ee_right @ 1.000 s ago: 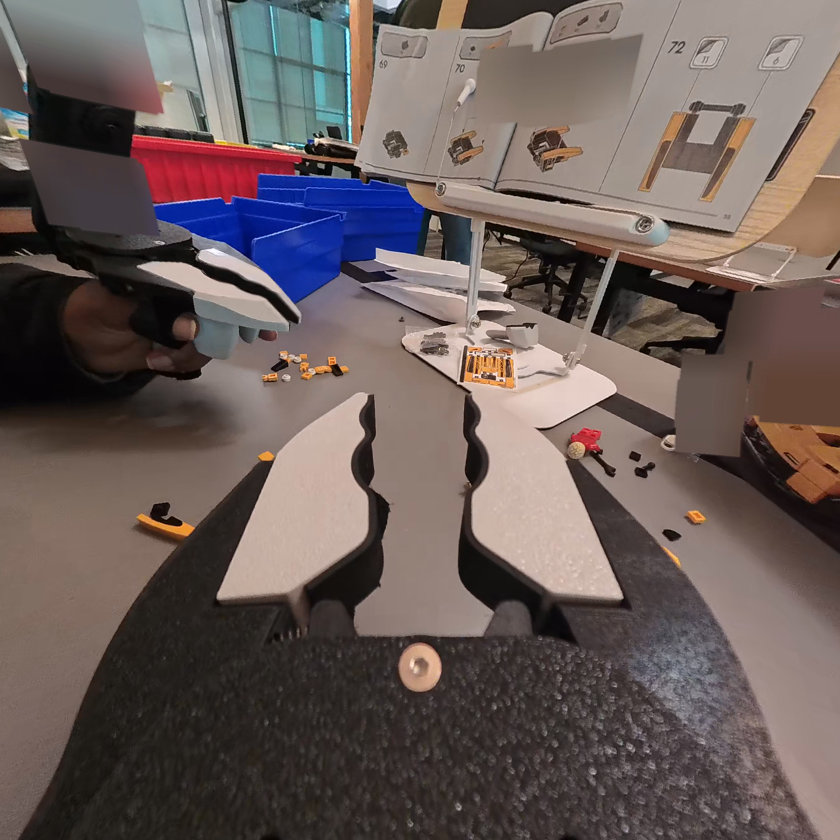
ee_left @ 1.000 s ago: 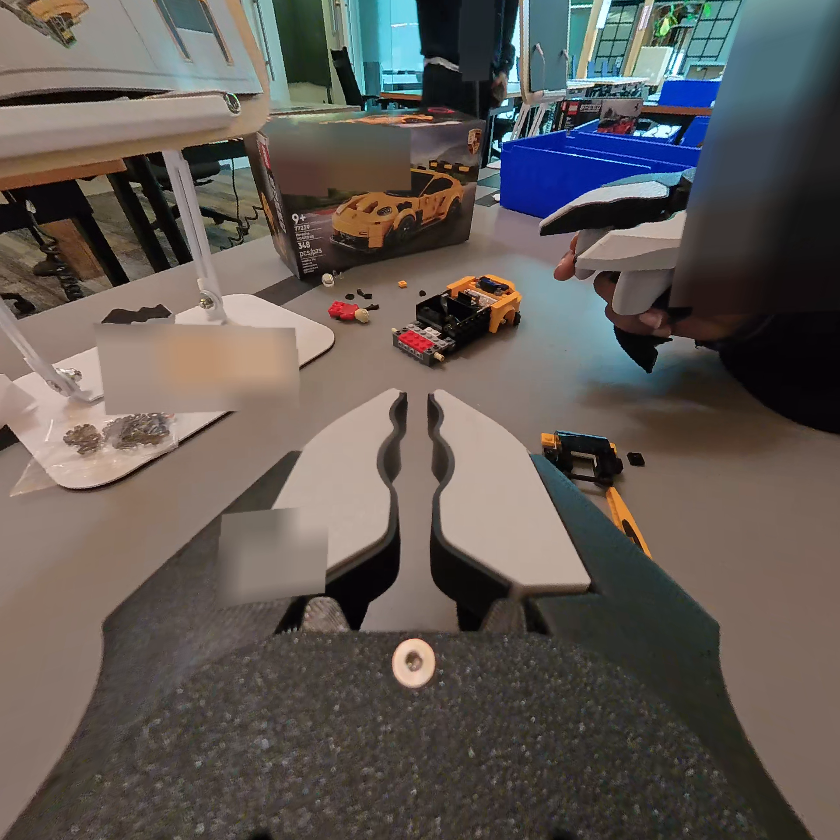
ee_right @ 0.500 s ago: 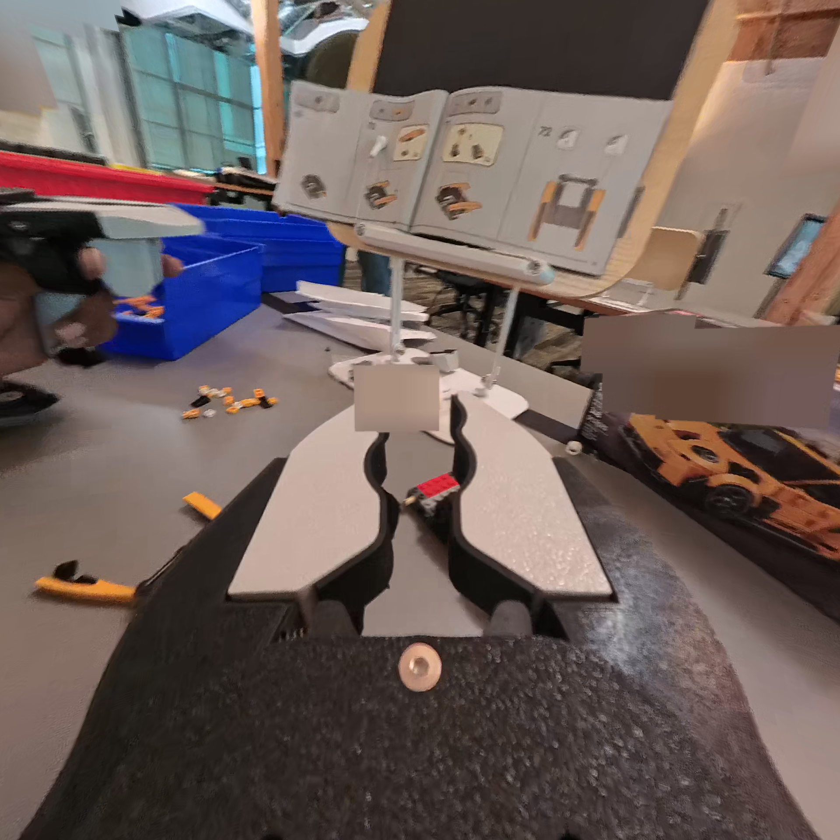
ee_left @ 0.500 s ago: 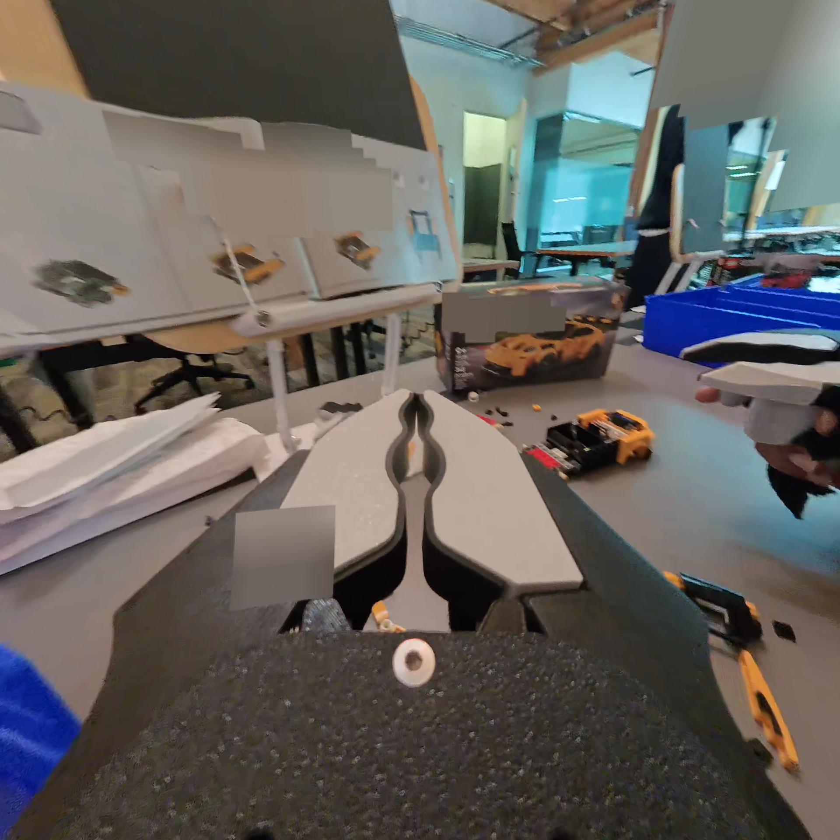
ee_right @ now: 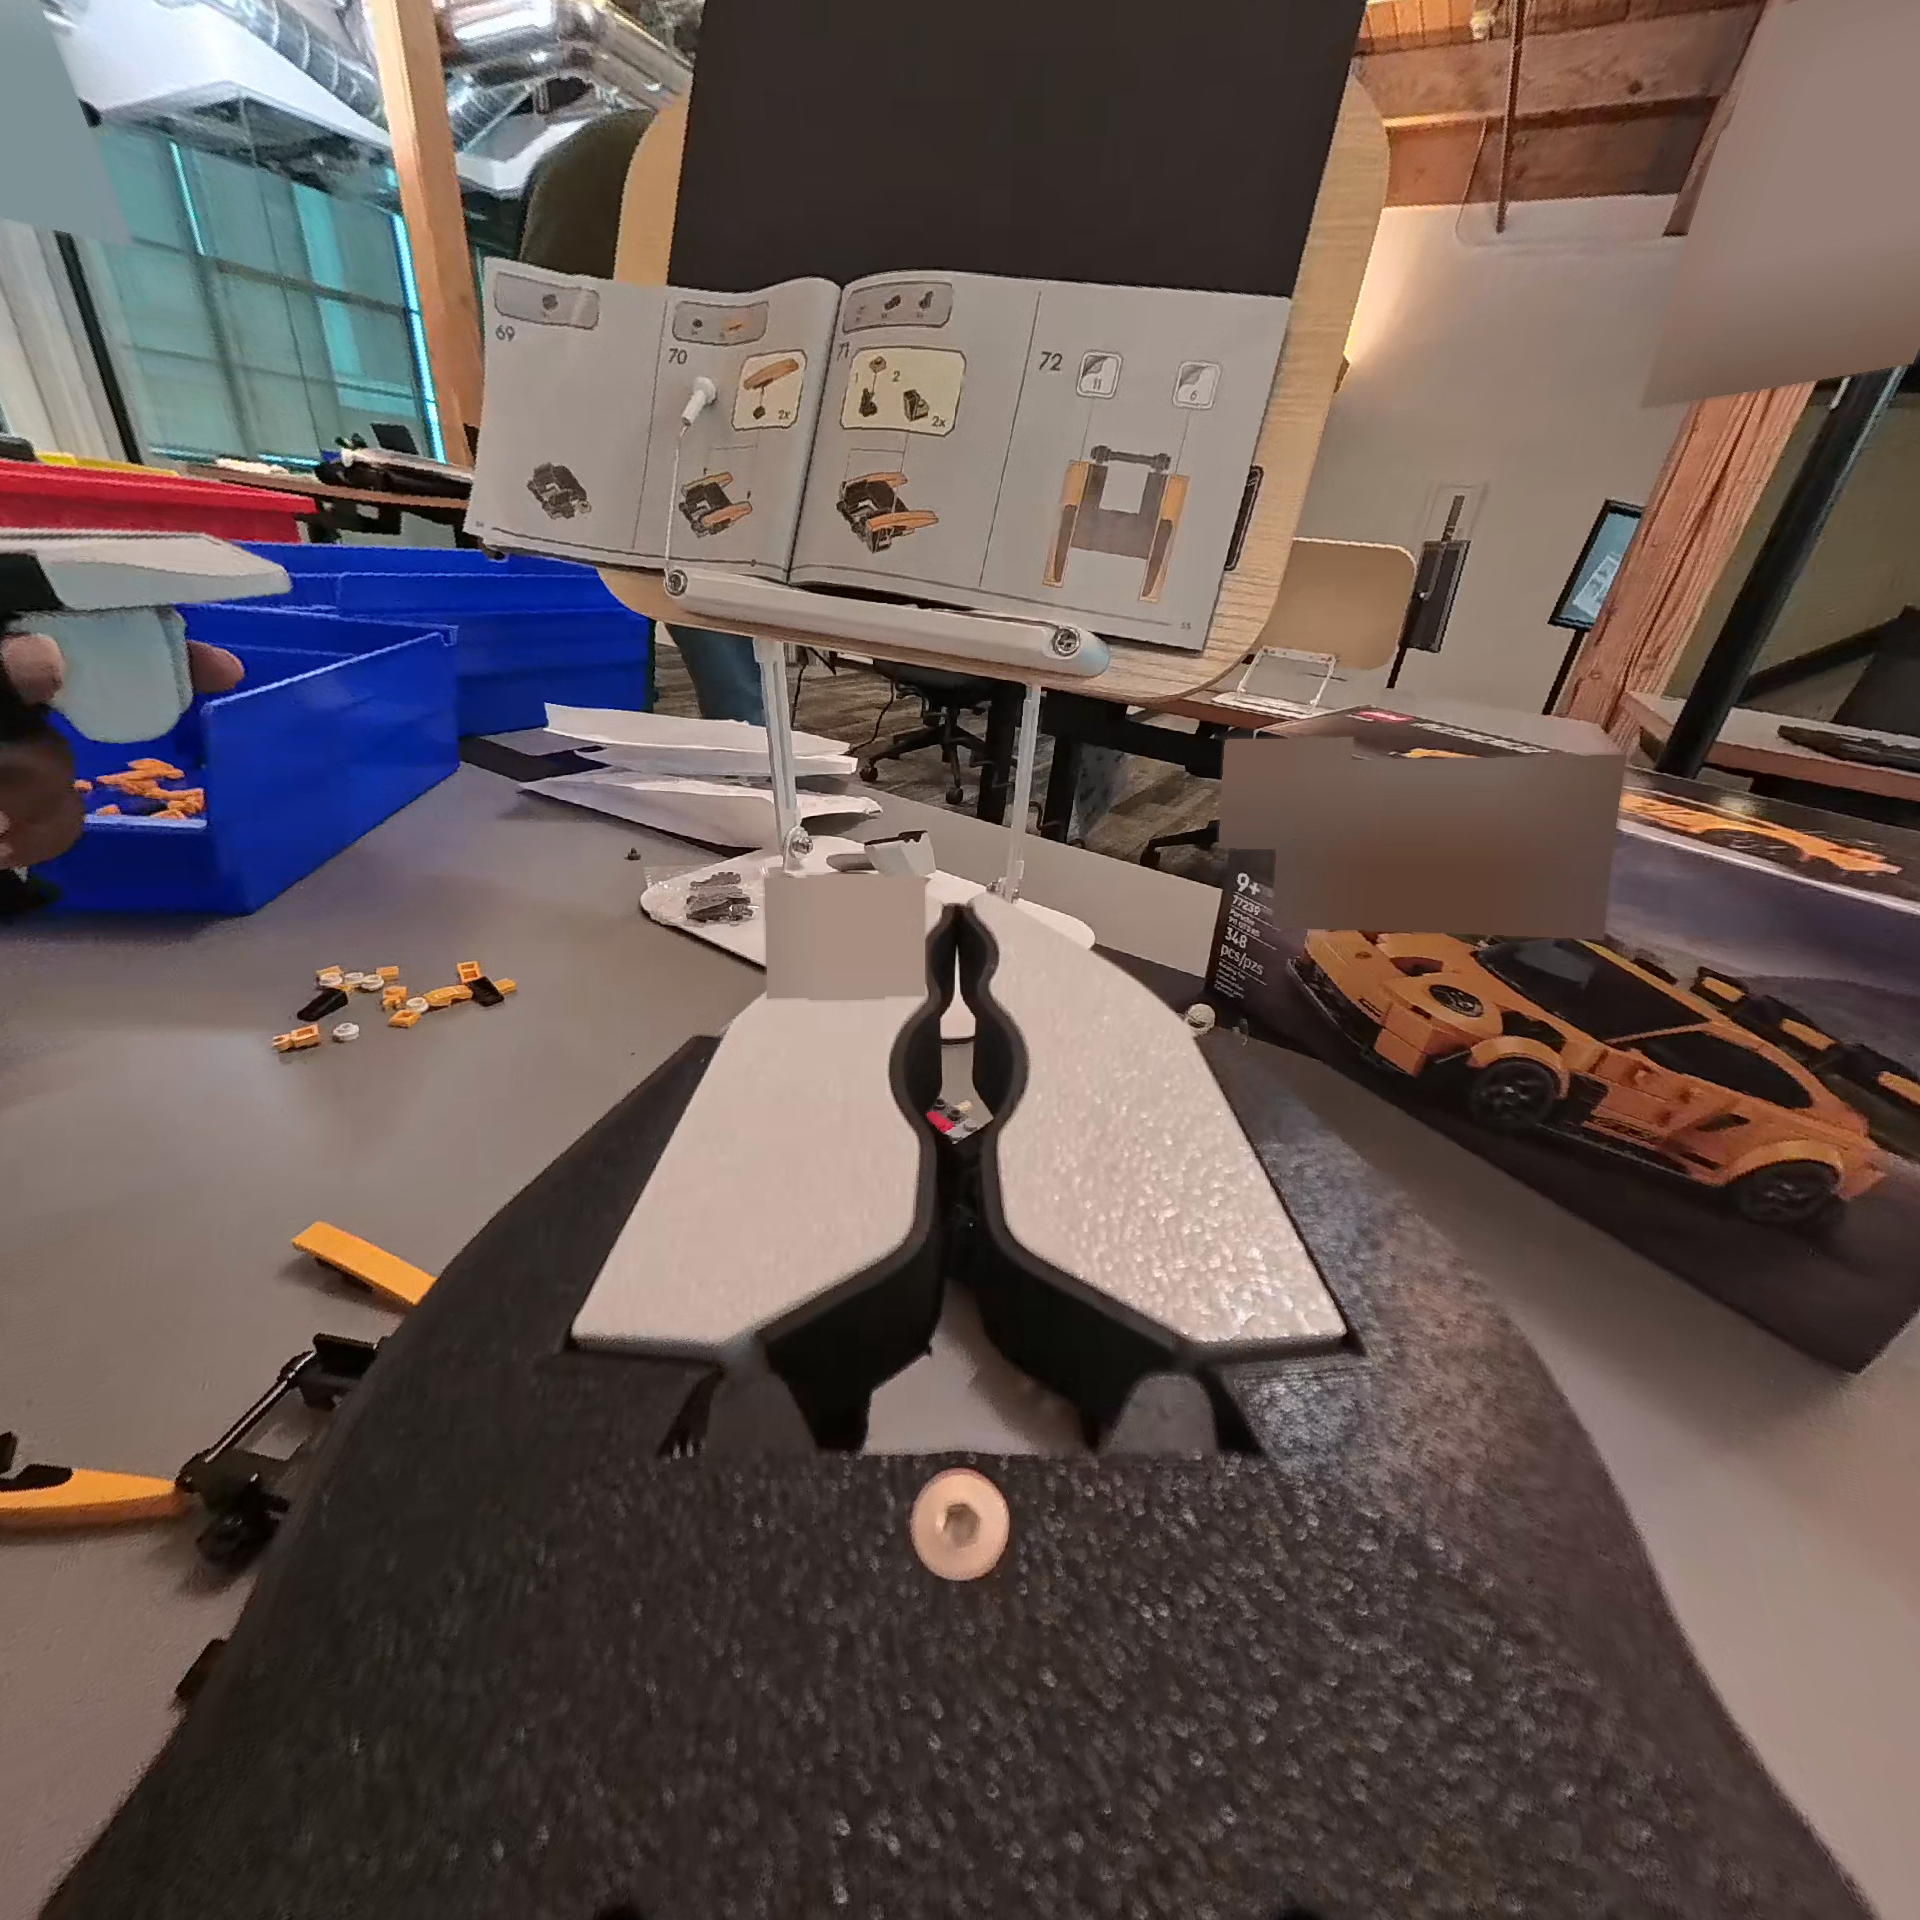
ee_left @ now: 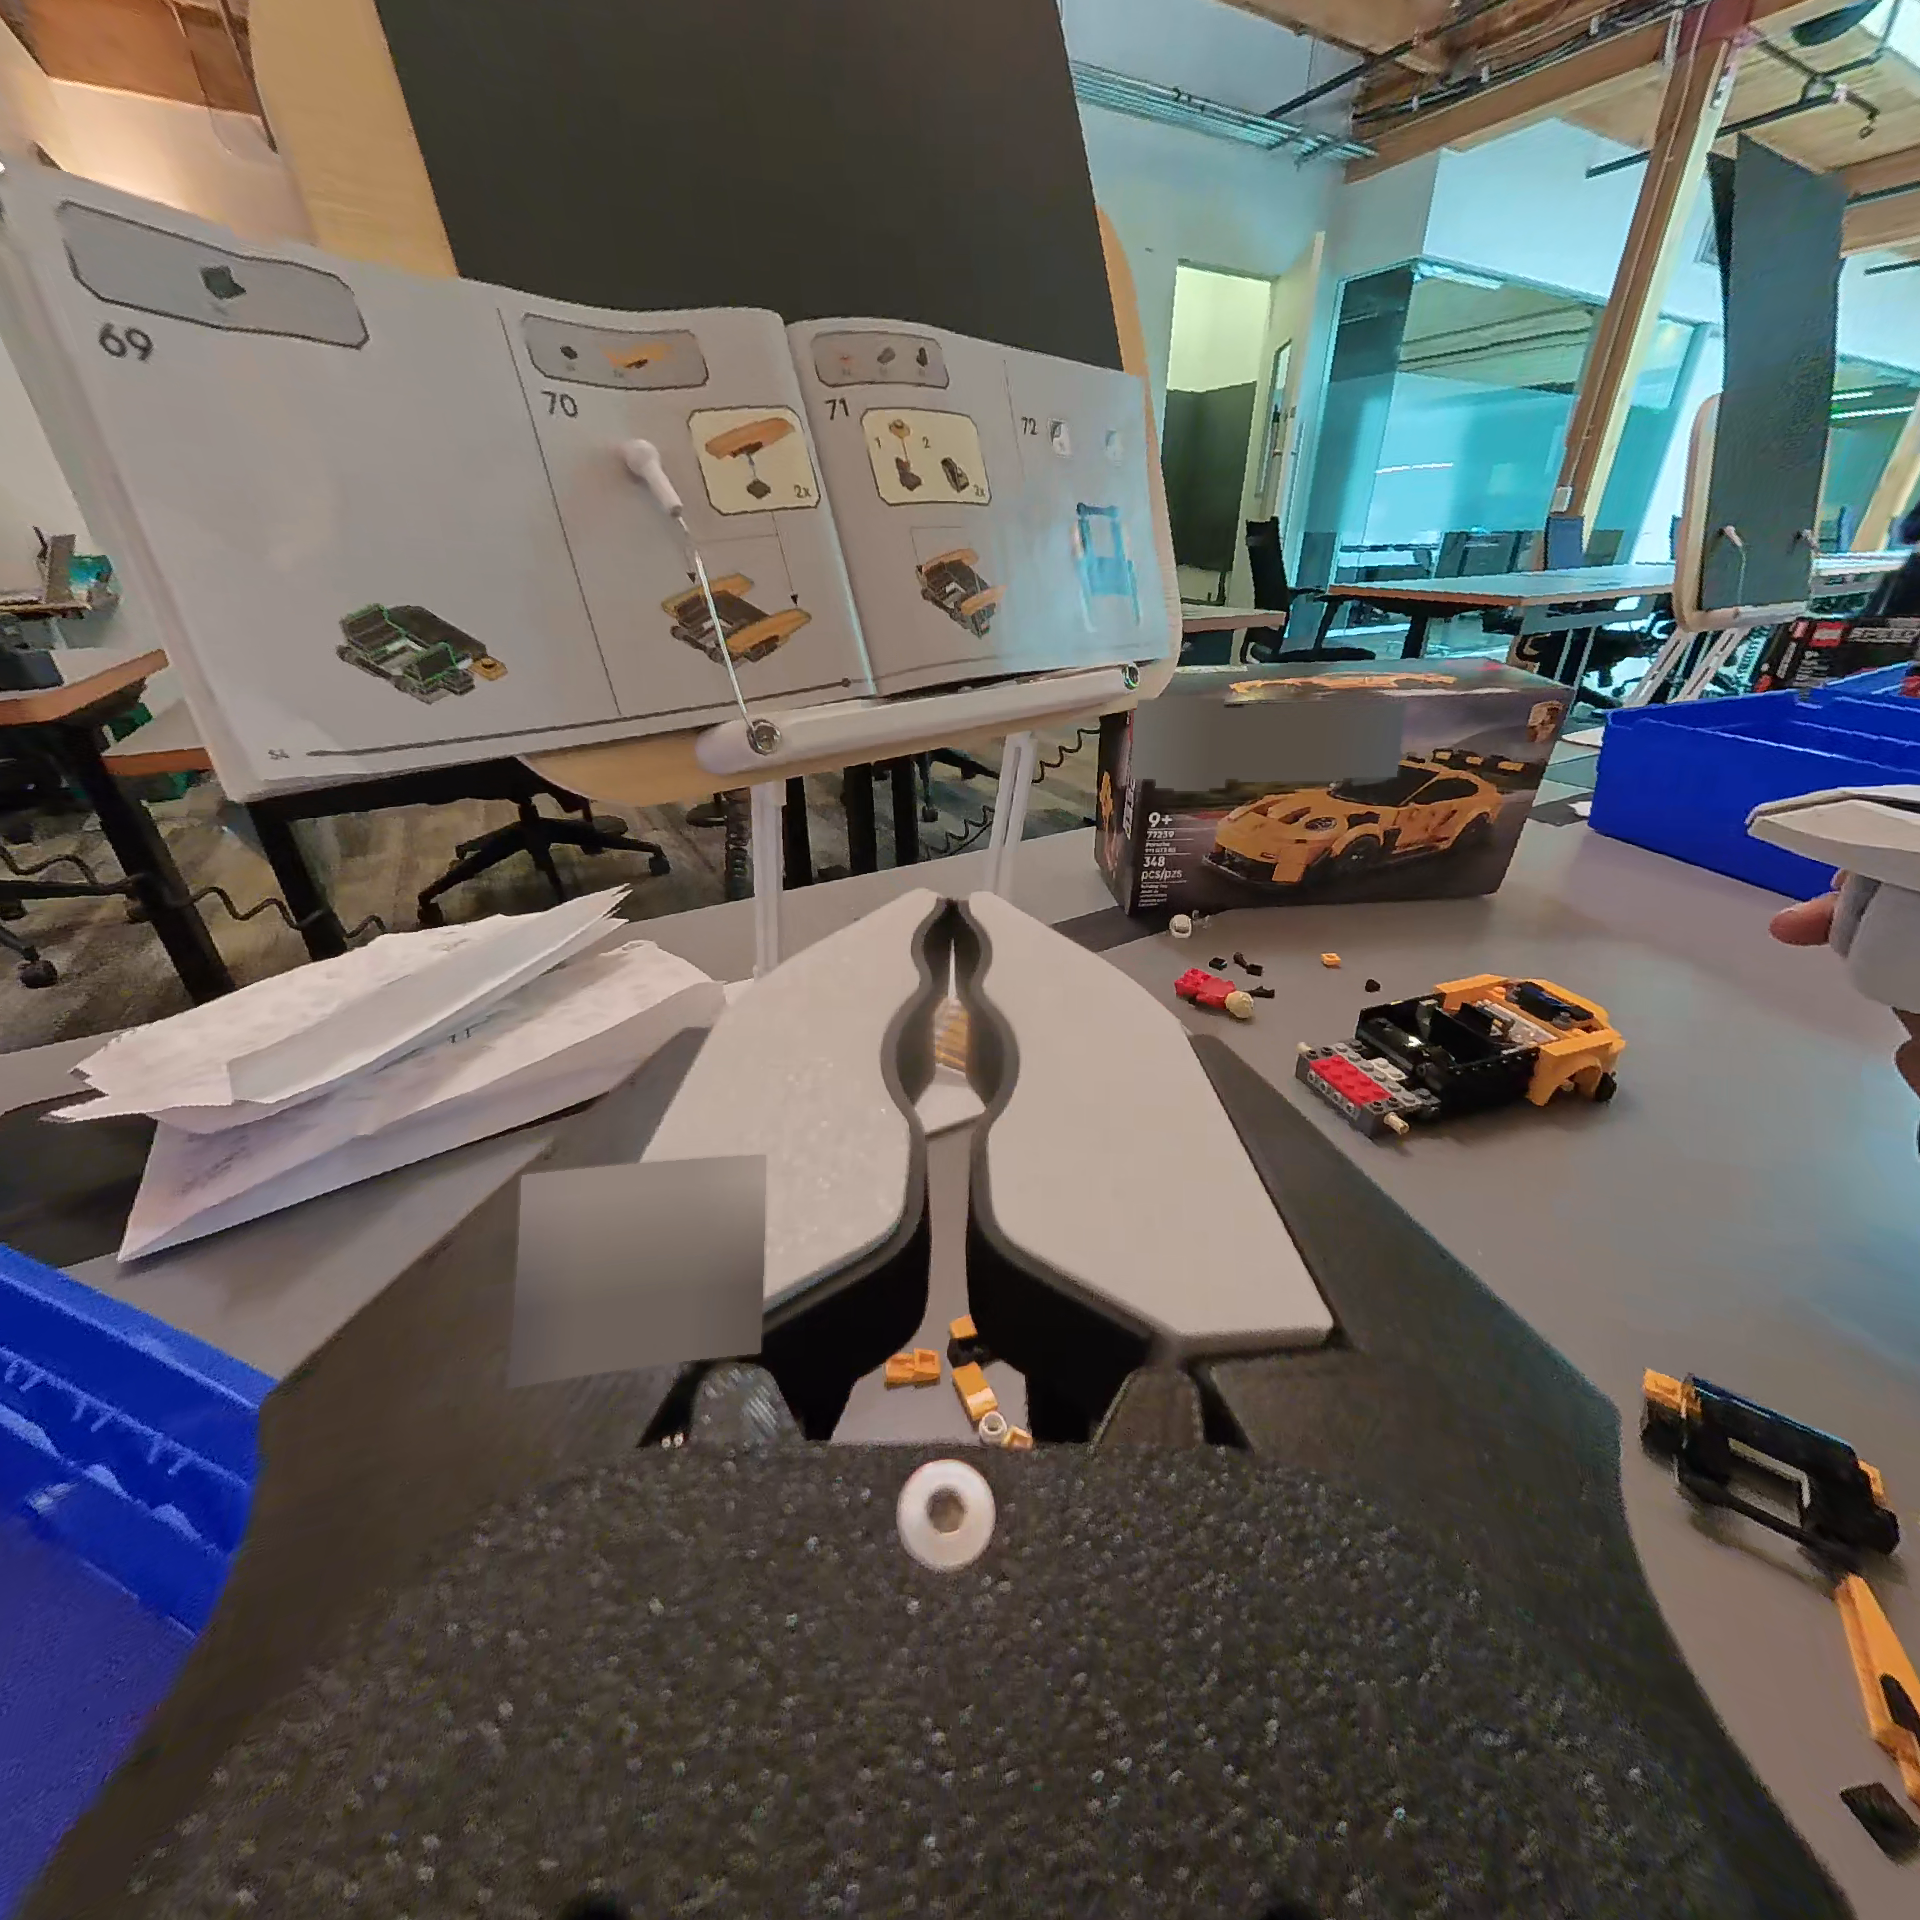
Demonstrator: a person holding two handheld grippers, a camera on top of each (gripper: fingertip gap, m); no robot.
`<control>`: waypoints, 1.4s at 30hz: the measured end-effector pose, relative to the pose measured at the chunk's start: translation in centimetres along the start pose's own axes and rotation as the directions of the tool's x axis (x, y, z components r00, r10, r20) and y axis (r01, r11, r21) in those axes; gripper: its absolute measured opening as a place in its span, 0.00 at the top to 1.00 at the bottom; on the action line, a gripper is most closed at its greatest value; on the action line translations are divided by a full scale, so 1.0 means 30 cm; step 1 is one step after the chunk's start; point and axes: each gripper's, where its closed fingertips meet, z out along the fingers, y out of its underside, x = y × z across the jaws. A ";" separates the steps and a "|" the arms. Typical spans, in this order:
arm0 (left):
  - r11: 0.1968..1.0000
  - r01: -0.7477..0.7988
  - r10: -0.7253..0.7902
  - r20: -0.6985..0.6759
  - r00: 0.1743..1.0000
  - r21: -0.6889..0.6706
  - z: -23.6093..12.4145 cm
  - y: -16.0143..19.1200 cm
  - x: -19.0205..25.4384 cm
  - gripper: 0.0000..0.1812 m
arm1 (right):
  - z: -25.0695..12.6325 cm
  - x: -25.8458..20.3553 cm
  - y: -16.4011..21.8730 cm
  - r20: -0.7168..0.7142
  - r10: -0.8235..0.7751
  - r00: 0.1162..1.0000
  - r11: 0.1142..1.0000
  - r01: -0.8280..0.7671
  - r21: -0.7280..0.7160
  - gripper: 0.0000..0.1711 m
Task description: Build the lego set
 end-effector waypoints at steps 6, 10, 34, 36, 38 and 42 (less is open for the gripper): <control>1.000 -0.002 0.002 -0.014 1.000 -0.016 0.003 0.014 0.010 1.00 | 0.001 -0.012 0.007 0.022 -0.010 1.000 1.000 0.010 -0.011 1.00; 0.999 -0.007 0.006 -0.037 0.999 -0.031 0.006 0.027 0.024 0.99 | 0.005 -0.030 0.021 0.055 -0.027 0.998 0.999 0.029 -0.030 0.99; 0.867 -0.308 0.023 -0.587 0.809 -0.391 -0.031 0.367 0.391 0.92 | -0.025 -0.280 0.164 0.476 -0.075 0.876 0.960 0.193 -0.204 0.94; 0.833 -0.358 0.002 -0.645 0.764 -0.422 -0.053 0.410 0.436 0.88 | -0.027 -0.287 0.173 0.487 -0.087 0.869 0.954 0.214 -0.211 0.94; 0.796 -0.402 -0.021 -0.683 0.730 -0.453 -0.067 0.451 0.471 0.85 | -0.027 -0.287 0.176 0.491 -0.086 0.867 0.952 0.217 -0.216 0.94; 0.704 -0.493 -0.044 -0.723 0.689 -0.512 -0.071 0.514 0.508 0.82 | -0.027 -0.295 0.184 0.503 -0.072 0.861 0.950 0.212 -0.228 0.94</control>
